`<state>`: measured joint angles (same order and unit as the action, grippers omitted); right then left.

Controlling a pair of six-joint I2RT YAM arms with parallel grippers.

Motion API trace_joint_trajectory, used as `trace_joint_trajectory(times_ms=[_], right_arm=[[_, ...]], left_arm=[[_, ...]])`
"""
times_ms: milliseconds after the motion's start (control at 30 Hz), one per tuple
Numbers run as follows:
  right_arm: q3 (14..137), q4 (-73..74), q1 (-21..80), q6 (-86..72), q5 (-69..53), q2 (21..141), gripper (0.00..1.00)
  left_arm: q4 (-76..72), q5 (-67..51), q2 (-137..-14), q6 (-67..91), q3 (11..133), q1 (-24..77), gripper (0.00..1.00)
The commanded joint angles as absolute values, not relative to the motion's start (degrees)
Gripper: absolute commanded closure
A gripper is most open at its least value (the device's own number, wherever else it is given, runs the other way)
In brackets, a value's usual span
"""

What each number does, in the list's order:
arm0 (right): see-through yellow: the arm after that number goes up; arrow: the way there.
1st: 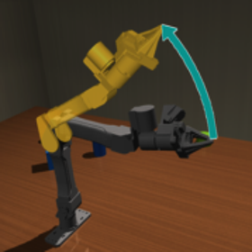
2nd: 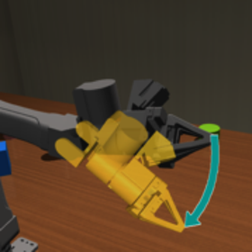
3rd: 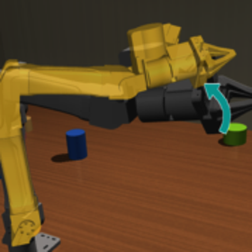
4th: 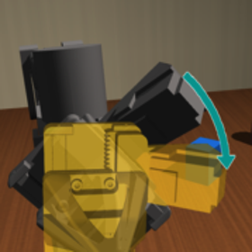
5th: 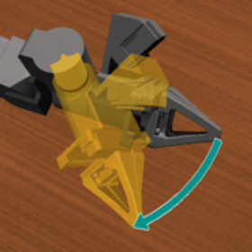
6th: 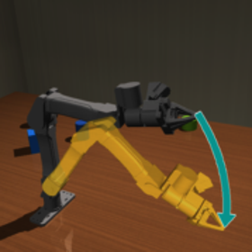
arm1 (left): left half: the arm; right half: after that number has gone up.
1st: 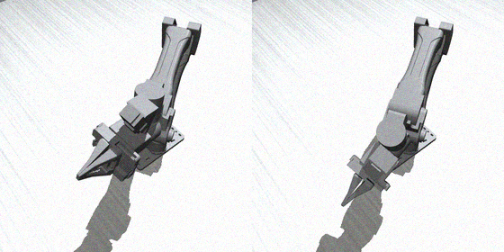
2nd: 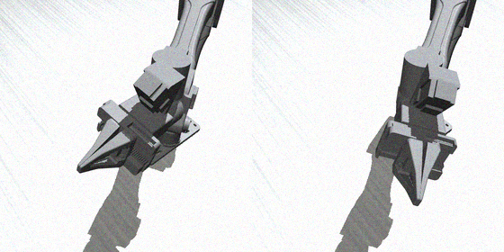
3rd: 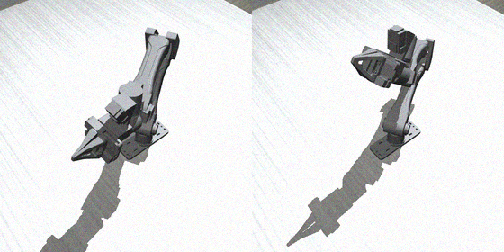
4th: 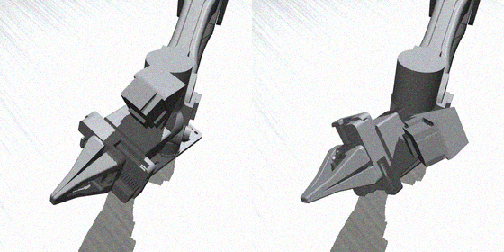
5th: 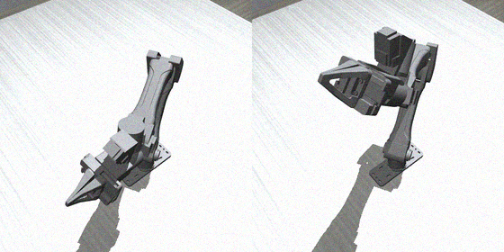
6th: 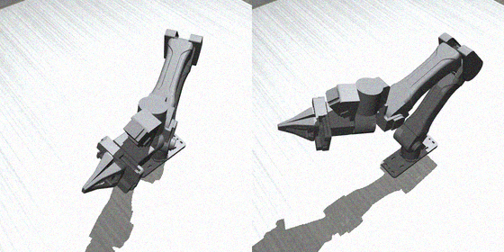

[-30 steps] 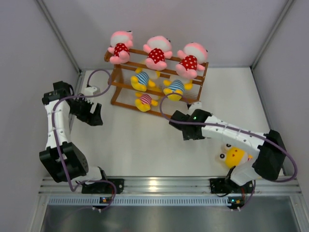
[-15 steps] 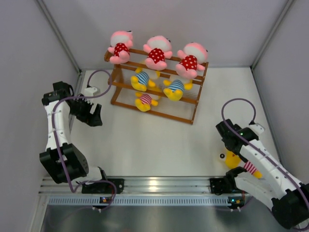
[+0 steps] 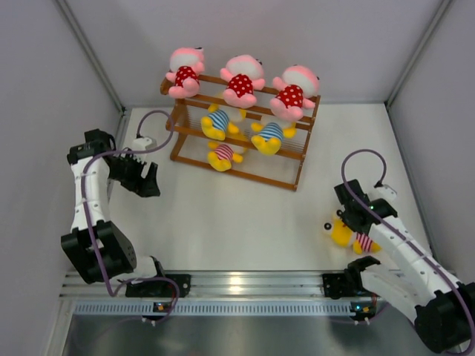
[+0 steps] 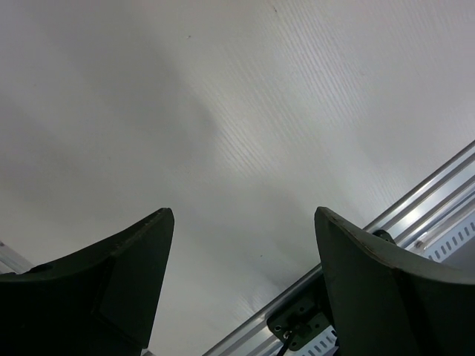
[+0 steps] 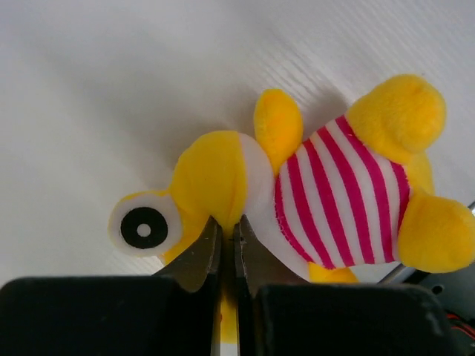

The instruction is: Place and organize the stuffed toys onto the shelf

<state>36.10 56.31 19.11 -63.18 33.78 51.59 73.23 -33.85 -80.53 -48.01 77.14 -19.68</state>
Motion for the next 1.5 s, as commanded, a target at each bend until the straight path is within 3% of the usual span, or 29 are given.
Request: trace_joint_trajectory(times_ms=[0,100,333,533,733,1033,1167,1233,1267,1300,1333,1367,1400,1433,1467], right_arm=[[38.23,51.15,22.32,-61.96,30.85,48.61,1.00],[42.70,51.06,28.28,-64.85,29.88,50.44,1.00],[63.33,46.61,50.78,-70.93,32.26,72.47,1.00],[74.86,33.33,61.51,-70.75,31.20,85.14,1.00],[78.74,21.72,62.67,-73.29,30.68,91.57,1.00],[82.26,18.73,64.07,-75.59,33.40,94.22,1.00],[80.68,13.64,64.25,-73.31,30.77,93.34,1.00],[80.60,12.31,64.51,-70.95,27.97,93.25,1.00],[80.60,10.48,64.77,-69.88,26.56,93.34,1.00],[80.42,9.50,64.86,-68.57,24.89,93.34,1.00],[79.55,7.84,64.95,-65.34,21.13,92.90,0.95],[78.93,5.56,64.86,-63.56,19.18,92.73,0.89],[77.71,4.67,64.86,-61.72,15.51,92.38,0.80],[77.09,4.40,64.86,-57.35,14.34,91.15,0.59],[76.38,4.57,64.60,-54.96,13.37,90.27,0.53]], left_arm=[[74.27,-37.70,-77.79,-49.66,75.50,-18.02,0.18],[74.62,-40.77,-77.96,-49.22,75.23,-13.99,0.18],[74.71,-45.35,-78.49,-45.53,76.11,-0.54,0.14],[74.79,-44.91,-77.96,-44.12,75.06,7.02,0.02],[74.97,-48.06,-77.87,-43.07,74.53,8.61,0.02],[74.71,-52.64,-80.07,-43.15,77.60,9.67,0.02],[66.55,-46.69,-80.33,-35.61,76.56,9.67,0.02],[62.86,-42.02,-80.68,-32.27,76.20,9.67,0.12],[62.84,-41.66,-81.38,-32.17,76.20,9.67,0.22],[62.84,-41.83,-81.47,-32.17,76.29,9.67,0.51],[62.84,-42.18,-81.56,-32.43,76.38,9.58,0.64],[62.75,-42.27,-81.56,-32.78,76.29,9.58,0.87],[62.84,-42.45,-81.48,-33.04,76.38,9.67,1.00],[62.75,-42.45,-81.30,-33.74,76.29,9.58,1.00],[62.75,-42.54,-80.78,-34.36,76.20,9.49,1.00]])
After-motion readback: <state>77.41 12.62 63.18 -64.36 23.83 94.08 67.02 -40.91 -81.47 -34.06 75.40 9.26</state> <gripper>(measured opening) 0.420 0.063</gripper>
